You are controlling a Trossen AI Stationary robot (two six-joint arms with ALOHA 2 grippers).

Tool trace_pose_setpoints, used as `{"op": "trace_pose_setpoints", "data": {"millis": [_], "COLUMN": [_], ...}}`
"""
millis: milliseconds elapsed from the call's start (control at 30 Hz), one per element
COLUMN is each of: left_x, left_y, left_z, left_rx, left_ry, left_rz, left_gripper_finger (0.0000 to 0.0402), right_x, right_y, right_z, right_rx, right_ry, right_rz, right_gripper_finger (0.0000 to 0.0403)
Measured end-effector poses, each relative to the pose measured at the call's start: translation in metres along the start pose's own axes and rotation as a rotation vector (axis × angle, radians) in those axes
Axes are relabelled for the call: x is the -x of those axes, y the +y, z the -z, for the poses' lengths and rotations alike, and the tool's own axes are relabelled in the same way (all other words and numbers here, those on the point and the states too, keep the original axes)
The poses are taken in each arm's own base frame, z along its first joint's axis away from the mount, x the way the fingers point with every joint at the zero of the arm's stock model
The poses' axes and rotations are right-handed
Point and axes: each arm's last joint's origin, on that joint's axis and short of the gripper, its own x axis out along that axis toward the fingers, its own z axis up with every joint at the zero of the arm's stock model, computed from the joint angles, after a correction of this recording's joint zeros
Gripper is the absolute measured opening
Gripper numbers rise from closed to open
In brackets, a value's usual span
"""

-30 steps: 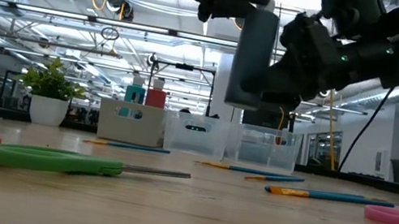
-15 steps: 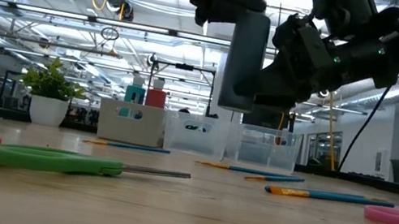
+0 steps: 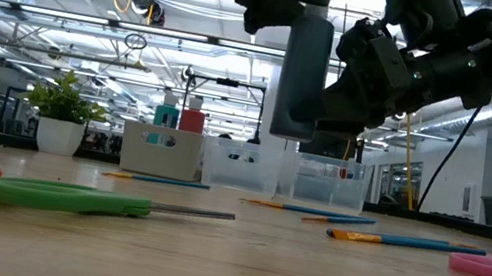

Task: Pick & Place Paint Supplies
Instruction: Put the black paint bottles into the gray bin

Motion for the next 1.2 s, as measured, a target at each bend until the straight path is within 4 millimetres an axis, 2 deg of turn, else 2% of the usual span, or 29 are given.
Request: {"op": "trace_pose_setpoints", "data": {"millis": [233, 500, 700, 833, 1000, 1200], "left_x": [0.006, 0.006, 0.005, -0.005, -0.016, -0.012], "left_y": [-0.002, -0.014, -0.013, -0.012, -0.007, -0.002], "left_z": [-0.024, -0.021, -0.019, -0.008, -0.005, -0.008], "left_rx": [0.125, 0.084, 0.04, -0.031, -0.049, -0.031], "left_ry": [0.162, 0.208, 0.226, 0.268, 0.234, 0.225], "left_rz": [-0.092, -0.092, -0.107, -0.108, -0.133, -0.149], "left_gripper_finger": [0.0218, 0.0218, 0.0218, 0.0218, 0.0218, 0.0218], "right_x": [-0.001, -0.002, -0.003, -0.003, -0.003, -0.003], "right_y": [0.0, -0.002, -0.002, -0.002, -0.002, -0.002], "right_z": [0.003, 0.011, 0.012, 0.012, 0.012, 0.013], "right_rx": [-0.031, -0.022, -0.024, -0.023, -0.023, -0.022], "right_ry": [0.023, 0.095, 0.1, 0.099, 0.1, 0.107], "right_rz": [0.002, 0.015, 0.018, 0.019, 0.019, 0.023], "right_gripper_finger": [0.0176, 0.0175, 0.0176, 0.0176, 0.0176, 0.0176]}}
